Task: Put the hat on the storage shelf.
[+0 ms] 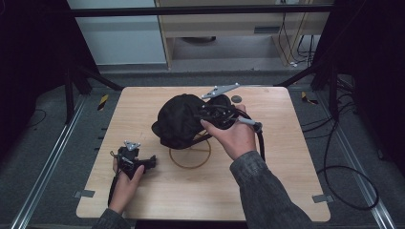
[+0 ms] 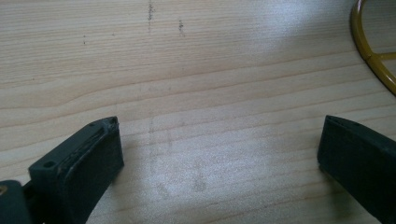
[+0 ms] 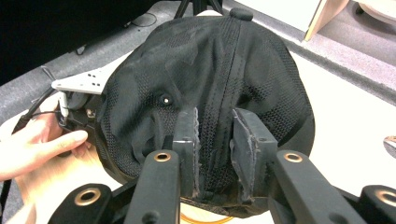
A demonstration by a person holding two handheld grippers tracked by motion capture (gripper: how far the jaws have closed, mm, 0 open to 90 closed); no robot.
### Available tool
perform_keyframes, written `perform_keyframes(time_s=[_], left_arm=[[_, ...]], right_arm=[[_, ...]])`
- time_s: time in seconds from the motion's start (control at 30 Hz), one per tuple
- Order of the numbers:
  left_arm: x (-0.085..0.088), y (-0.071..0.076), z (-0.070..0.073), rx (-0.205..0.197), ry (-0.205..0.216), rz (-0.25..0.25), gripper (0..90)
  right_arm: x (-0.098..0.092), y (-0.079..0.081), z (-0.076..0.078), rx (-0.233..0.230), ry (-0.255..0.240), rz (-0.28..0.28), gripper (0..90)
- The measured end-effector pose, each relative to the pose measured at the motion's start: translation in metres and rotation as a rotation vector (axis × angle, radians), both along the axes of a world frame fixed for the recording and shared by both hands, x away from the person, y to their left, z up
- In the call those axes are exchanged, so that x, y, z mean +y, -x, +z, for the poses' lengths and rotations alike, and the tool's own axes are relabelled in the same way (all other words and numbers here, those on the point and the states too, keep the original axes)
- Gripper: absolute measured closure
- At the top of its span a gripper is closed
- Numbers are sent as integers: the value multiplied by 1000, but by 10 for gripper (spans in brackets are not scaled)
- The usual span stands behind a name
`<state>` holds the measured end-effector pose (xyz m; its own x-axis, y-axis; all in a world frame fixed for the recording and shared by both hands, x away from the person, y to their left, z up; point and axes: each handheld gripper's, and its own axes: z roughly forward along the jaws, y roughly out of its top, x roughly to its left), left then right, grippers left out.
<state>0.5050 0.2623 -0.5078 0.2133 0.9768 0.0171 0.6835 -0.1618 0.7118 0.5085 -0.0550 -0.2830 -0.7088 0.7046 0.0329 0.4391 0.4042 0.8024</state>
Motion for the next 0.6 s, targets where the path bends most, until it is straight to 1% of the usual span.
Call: perform_keyframes(time_s=[0.6], left_arm=[[0,0,0,0,0,-3,0]], right_arm=[[-17,8,11,-12,-25,-11,711]])
